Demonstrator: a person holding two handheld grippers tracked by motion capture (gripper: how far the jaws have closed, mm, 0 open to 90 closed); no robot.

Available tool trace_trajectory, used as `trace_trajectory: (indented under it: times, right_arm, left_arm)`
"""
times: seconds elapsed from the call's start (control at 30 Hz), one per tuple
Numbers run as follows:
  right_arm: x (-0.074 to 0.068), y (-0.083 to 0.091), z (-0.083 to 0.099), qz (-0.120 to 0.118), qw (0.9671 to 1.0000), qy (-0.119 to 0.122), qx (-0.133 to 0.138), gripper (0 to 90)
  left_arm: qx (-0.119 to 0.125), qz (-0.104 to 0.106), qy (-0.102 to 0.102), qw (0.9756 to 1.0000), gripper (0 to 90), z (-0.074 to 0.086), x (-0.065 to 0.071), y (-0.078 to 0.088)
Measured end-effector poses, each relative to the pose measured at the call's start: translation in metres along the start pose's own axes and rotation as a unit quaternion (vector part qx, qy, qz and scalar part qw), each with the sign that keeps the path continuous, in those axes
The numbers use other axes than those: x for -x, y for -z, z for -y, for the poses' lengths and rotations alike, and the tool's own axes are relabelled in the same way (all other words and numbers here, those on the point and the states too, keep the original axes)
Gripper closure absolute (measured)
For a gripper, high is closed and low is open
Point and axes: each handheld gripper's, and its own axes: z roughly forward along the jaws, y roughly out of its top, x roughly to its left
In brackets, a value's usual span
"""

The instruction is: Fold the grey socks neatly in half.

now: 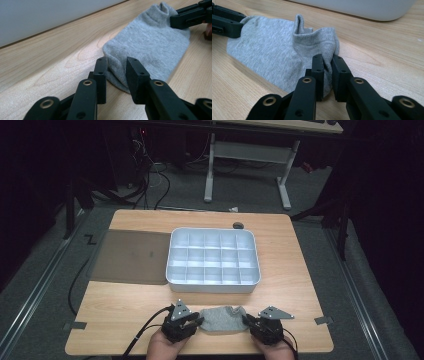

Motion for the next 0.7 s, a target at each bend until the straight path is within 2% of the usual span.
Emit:
trace_trajectory:
  times: [0.2, 0.3, 0.4, 0.53, 0.63, 0.7]
  right_arm:
    - [-0.0001, 0.0031, -0.0026, 0.009, 0.9998, 0.007, 0.014, 82.7]
    - [0.0021, 0.0056, -0.0032, 0.014, 0.9997, 0.004, 0.019, 82.6]
    - [0.0054, 0.0069, -0.0029, 0.016, 0.9996, -0.001, 0.023, 82.6]
    - [0.0072, 0.0077, -0.0029, 0.016, 0.9995, -0.003, 0.025, 82.5]
    - [0.0074, 0.0084, -0.0028, 0.018, 0.9995, -0.002, 0.028, 82.6]
    - [0.0077, 0.0087, -0.0029, 0.018, 0.9994, 0.0, 0.028, 82.6]
  left_arm:
    - [0.022, 0.007, -0.003, 0.9997, 70.9, 0.0015, -0.0008, 0.0039]
    - [0.033, 0.016, -0.003, 0.9993, 69.7, 0.0025, -0.0015, 0.0059]
    - [0.042, 0.016, -0.007, 0.999, 67.7, 0.0033, -0.0003, 0.007]
    - [0.043, 0.014, -0.005, 0.999, 66.4, 0.0032, -0.0005, 0.007]
    - [0.04, 0.005, -0.003, 0.9992, 70.8, 0.003, 0.0, 0.0065]
    - [0.028, 0.001, -0.004, 0.9996, 74.6, 0.002, 0.0001, 0.0048]
